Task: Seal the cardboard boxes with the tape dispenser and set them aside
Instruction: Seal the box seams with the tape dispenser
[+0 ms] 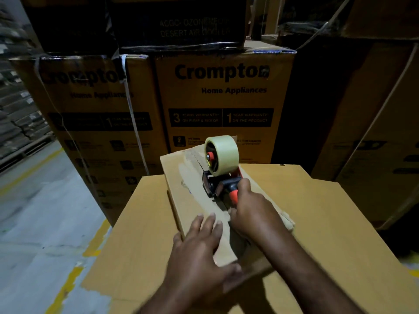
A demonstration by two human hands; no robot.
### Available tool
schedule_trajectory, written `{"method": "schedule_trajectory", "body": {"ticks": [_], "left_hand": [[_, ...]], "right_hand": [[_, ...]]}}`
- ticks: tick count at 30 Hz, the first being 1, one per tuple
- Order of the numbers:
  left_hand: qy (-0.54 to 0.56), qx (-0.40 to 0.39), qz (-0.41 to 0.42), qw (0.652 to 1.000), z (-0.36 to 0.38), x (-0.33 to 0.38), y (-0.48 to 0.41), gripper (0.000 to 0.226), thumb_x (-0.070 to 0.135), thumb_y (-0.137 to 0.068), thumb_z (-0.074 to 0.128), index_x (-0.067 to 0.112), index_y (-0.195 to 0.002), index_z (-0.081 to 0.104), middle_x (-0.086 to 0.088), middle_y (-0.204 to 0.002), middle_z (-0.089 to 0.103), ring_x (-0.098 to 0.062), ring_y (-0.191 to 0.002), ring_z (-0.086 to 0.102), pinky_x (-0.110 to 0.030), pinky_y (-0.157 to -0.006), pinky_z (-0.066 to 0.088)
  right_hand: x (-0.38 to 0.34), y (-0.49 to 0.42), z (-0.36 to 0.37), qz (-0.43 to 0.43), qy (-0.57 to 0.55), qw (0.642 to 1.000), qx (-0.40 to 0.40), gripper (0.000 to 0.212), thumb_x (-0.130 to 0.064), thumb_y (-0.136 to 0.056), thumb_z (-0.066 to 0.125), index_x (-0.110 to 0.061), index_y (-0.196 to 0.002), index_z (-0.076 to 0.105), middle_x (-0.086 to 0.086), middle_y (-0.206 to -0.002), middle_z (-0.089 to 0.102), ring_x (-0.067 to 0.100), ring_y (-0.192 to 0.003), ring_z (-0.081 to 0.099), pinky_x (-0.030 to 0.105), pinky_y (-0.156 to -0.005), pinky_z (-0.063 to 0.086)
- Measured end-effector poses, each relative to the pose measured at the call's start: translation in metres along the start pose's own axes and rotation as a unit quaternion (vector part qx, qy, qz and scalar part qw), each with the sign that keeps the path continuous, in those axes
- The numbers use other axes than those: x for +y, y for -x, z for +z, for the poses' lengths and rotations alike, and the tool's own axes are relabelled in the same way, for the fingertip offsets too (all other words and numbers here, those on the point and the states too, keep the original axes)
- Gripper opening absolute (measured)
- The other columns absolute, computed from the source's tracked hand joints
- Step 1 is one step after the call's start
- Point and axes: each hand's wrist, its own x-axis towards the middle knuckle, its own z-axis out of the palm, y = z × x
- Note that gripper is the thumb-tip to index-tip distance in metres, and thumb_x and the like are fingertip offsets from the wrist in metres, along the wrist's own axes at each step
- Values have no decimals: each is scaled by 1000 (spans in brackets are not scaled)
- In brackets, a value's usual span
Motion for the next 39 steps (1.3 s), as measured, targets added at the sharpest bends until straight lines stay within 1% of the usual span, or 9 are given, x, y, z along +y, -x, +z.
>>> {"method": "schedule_trajectory", "body": {"ticks": [9, 12, 16, 19, 22, 27, 31, 36, 39], "left_hand": [[-54, 27, -47, 997, 1, 4, -33, 113, 96, -70, 41, 35, -161, 14, 12, -170, 0, -12, -156, -3, -70, -115, 12], [-91, 47, -98, 990, 7, 34, -36, 96, 74, -88, 39, 20, -162, 12, -4, -171, 3, -24, -157, -1, -77, -112, -1], [-95, 62, -111, 987, 22, 62, -41, 77, 48, -102, 26, 6, -161, -2, -18, -169, -6, -39, -155, -10, -75, -112, -11], [-109, 84, -112, 984, 29, 56, -45, 72, 49, -106, 16, 4, -160, 1, -17, -169, -4, -37, -155, -7, -76, -111, -10], [-96, 84, -116, 985, 31, 51, -49, 76, 57, -105, 13, 7, -161, 3, -15, -169, -3, -34, -156, -7, -76, -110, -15], [-94, 63, -69, 991, 28, 46, -51, 80, 51, -106, 33, 3, -160, -1, -21, -168, -6, -36, -155, -10, -67, -120, -6], [-73, 83, -44, 993, 30, 42, -46, 86, 48, -103, 43, -1, -159, -1, -27, -166, -7, -41, -154, -10, -63, -122, -5], [50, 205, -41, 977, 33, 43, -40, 75, 35, -91, 67, -1, -145, 30, -27, -158, 30, -39, -151, 21, -56, -126, 8], [114, 255, -34, 960, 34, 37, -41, 74, 36, -87, 69, 4, -139, 27, -19, -152, 38, -33, -148, 28, -53, -126, 9]], "right_hand": [[8, -35, -1, -8, 0, 1000, -7, 40, -14, -92, 58, -19, -117, 27, 3, -80, 48, 25, -69, 50, 32, -52, 34], [10, -29, 5, -34, 5, 999, 1, 35, -12, -93, 56, -17, -114, 28, 1, -71, 45, 20, -61, 47, 32, -45, 28], [16, -26, 3, -40, 1, 999, -2, 41, -21, -94, 60, -16, -119, 28, 1, -75, 45, 28, -73, 51, 32, -47, 30], [18, -27, -2, -40, -4, 999, -11, 39, -20, -95, 57, -15, -122, 28, 5, -84, 50, 29, -76, 51, 33, -56, 36], [15, -21, -3, -54, 14, 998, -6, 32, -20, -97, 52, -16, -119, 29, 6, -83, 55, 27, -74, 54, 33, -50, 33], [21, 4, -9, -18, 31, 999, -7, 32, -17, -96, 54, -21, -107, 24, -2, -72, 42, 12, -61, 43, 29, -47, 30], [18, 23, -7, 5, 44, 999, 7, 32, -15, -96, 54, -23, -110, 26, -2, -75, 49, 15, -65, 51, 31, -52, 44], [14, 41, -6, 27, 44, 999, 13, 30, -18, -98, 54, -21, -114, 28, -1, -78, 52, 17, -67, 52, 34, -54, 46], [12, 54, -3, 26, 36, 999, 18, 37, -26, -98, 57, -21, -120, 29, 0, -85, 54, 20, -73, 55, 34, -59, 46]]}}
